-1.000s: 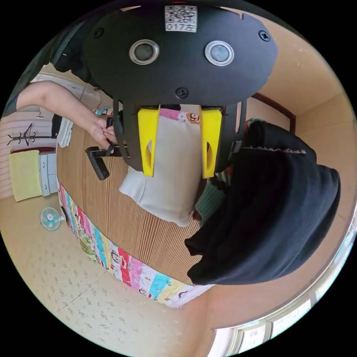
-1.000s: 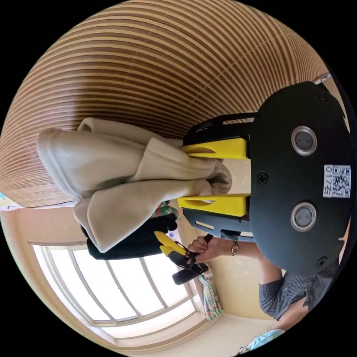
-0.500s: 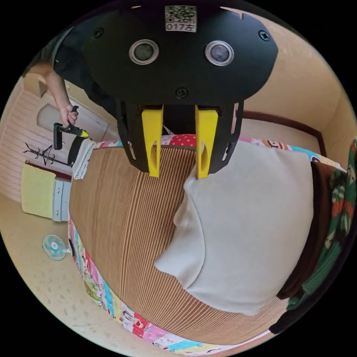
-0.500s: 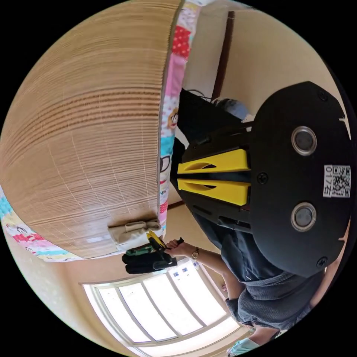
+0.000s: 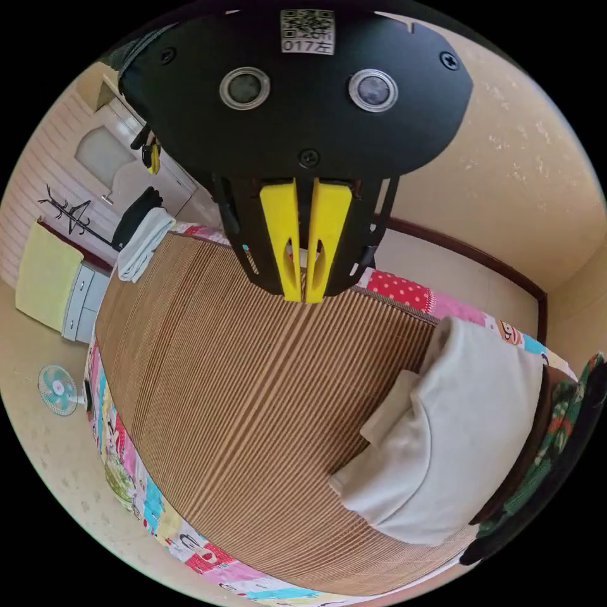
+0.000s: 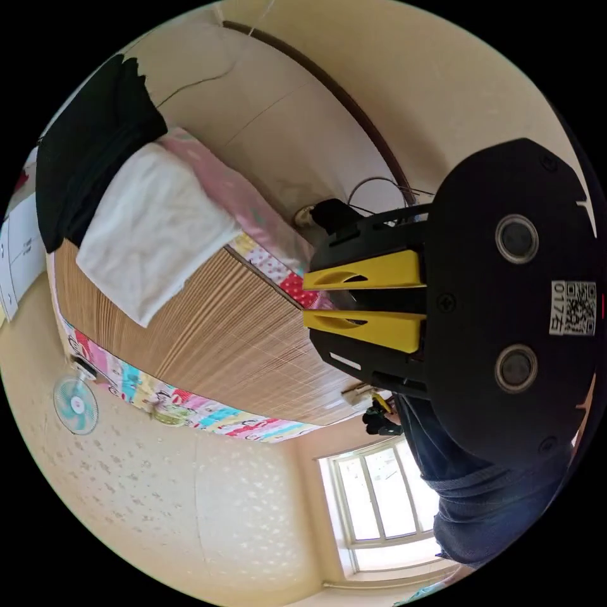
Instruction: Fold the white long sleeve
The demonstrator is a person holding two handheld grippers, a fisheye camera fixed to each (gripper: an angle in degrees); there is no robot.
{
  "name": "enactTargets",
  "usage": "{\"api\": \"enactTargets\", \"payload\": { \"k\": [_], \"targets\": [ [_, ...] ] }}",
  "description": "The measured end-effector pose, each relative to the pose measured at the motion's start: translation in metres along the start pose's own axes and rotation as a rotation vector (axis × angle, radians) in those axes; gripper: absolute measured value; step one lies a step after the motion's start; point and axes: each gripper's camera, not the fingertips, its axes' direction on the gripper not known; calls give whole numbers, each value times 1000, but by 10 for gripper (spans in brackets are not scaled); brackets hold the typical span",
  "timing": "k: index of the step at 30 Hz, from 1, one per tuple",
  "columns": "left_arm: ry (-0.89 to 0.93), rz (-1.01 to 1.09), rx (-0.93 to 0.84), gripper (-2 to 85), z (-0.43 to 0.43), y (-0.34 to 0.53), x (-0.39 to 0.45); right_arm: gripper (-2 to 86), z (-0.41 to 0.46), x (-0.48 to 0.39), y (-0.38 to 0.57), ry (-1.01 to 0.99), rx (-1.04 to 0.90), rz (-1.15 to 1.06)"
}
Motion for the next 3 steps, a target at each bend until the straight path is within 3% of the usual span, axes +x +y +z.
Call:
{"api": "enactTargets", "payload": {
  "k": [3],
  "targets": [
    [108, 27, 15, -9, 17, 23, 61, 93, -9, 45, -23, -61, 50, 107]
  ]
}}
